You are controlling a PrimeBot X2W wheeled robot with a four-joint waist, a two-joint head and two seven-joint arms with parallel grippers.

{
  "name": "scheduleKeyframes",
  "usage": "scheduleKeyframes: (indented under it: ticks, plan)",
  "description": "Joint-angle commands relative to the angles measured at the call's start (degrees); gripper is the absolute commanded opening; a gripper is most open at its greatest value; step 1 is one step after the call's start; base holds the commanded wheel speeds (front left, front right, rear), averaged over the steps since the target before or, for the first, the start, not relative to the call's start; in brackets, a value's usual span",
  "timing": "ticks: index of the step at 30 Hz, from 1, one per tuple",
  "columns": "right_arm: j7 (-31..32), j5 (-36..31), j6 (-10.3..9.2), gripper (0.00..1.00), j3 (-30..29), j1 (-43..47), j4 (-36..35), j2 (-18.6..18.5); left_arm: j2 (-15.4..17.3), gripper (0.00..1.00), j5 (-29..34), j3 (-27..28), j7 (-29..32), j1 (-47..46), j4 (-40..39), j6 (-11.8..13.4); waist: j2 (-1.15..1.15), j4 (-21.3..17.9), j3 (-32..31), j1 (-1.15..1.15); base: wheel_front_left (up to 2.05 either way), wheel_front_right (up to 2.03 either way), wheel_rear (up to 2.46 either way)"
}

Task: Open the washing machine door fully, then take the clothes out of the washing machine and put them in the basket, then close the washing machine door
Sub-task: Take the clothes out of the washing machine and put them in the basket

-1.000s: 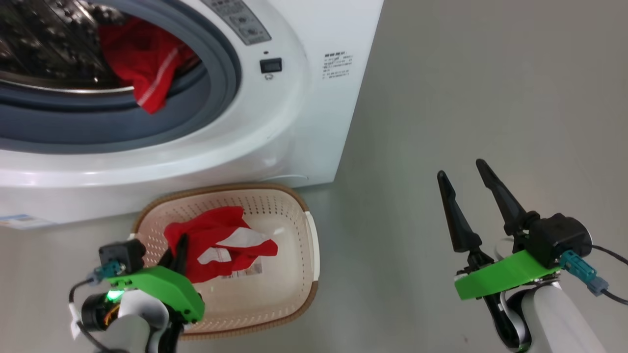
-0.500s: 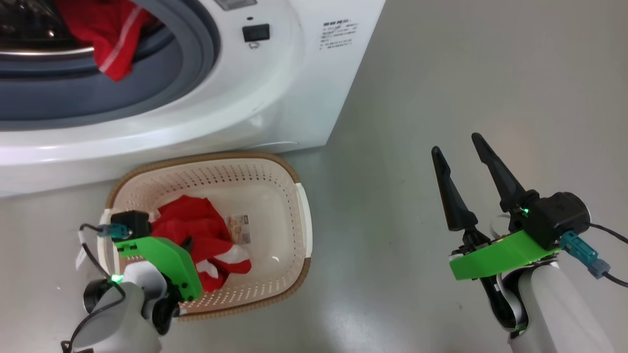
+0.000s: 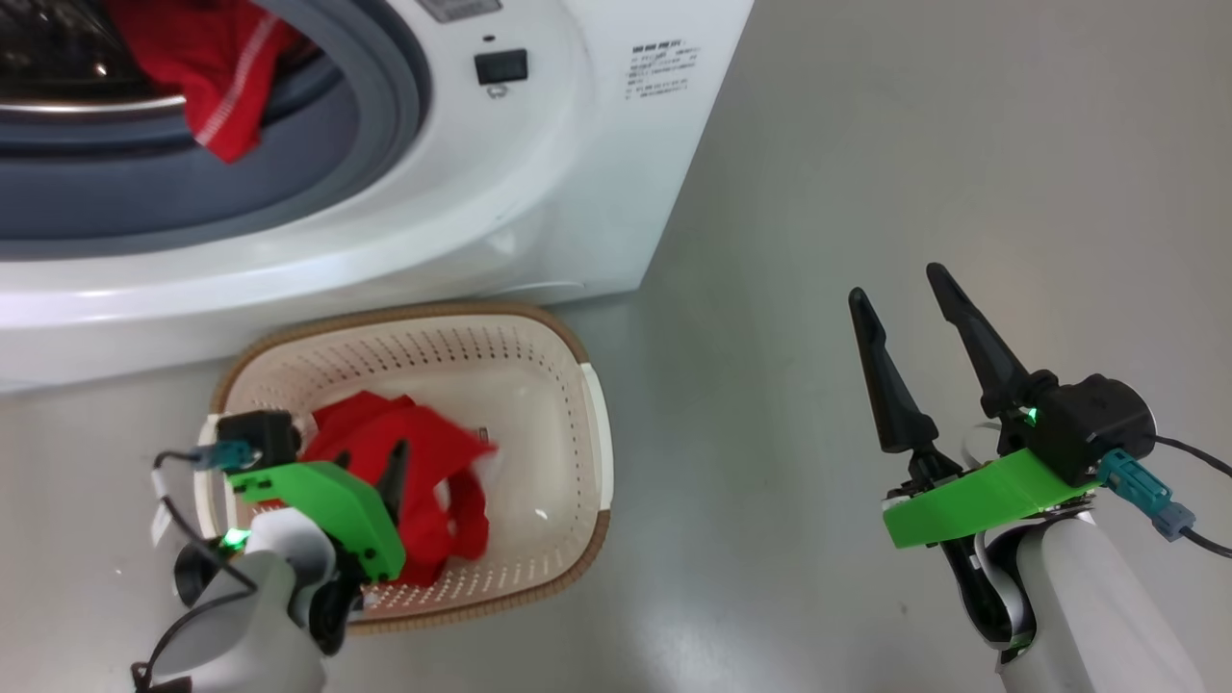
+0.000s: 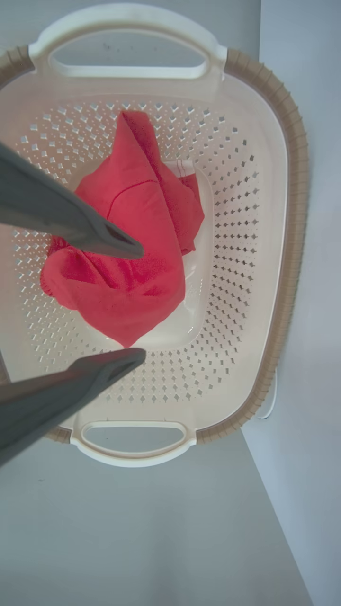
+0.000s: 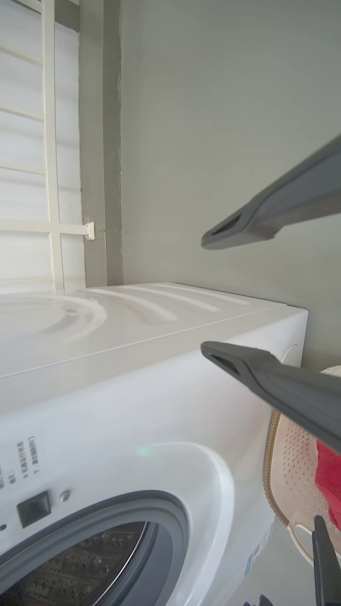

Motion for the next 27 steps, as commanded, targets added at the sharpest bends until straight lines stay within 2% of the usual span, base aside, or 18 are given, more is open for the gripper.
scheduleKeyframes:
  ticks: [1,11,19,23,27]
  plan:
    - [-0.37,0.06,0.36,1.00,0.94,-0.24,-1.01,0.04,2.17,1.00,-0.75,1.52,-1.32,1.04,0.13,-0.31,0.00,0.45,-1.53,0.00,0.00,0.00,0.00]
    - [-0.37,-0.16,0.36,1.00,0.76,1.61,0.46,0.04,2.60,1.00,-2.49,-0.57,-9.54,4.73,-1.31,-0.31,0.00,1.91,-8.59,0.00,0.00,0.00,0.00]
    - [-0.37,-0.70,0.36,1.00,-0.66,4.17,1.81,0.04,3.77,1.00,-2.42,-0.97,-12.54,8.83,-3.39,-0.31,0.00,2.53,-14.20,0.00,0.00,0.00,0.00]
    - [-0.37,-1.25,0.36,1.00,-1.20,5.70,2.22,0.04,4.66,1.00,-2.12,0.73,-12.73,11.72,-7.63,-0.31,0.00,2.72,-17.05,0.00,0.00,0.00,0.00]
    - [-0.37,-1.59,0.36,1.00,-1.59,6.87,2.32,0.04,5.44,1.00,0.04,4.44,-12.75,15.96,-14.92,1.05,0.00,2.93,-19.40,0.00,0.00,0.00,0.00]
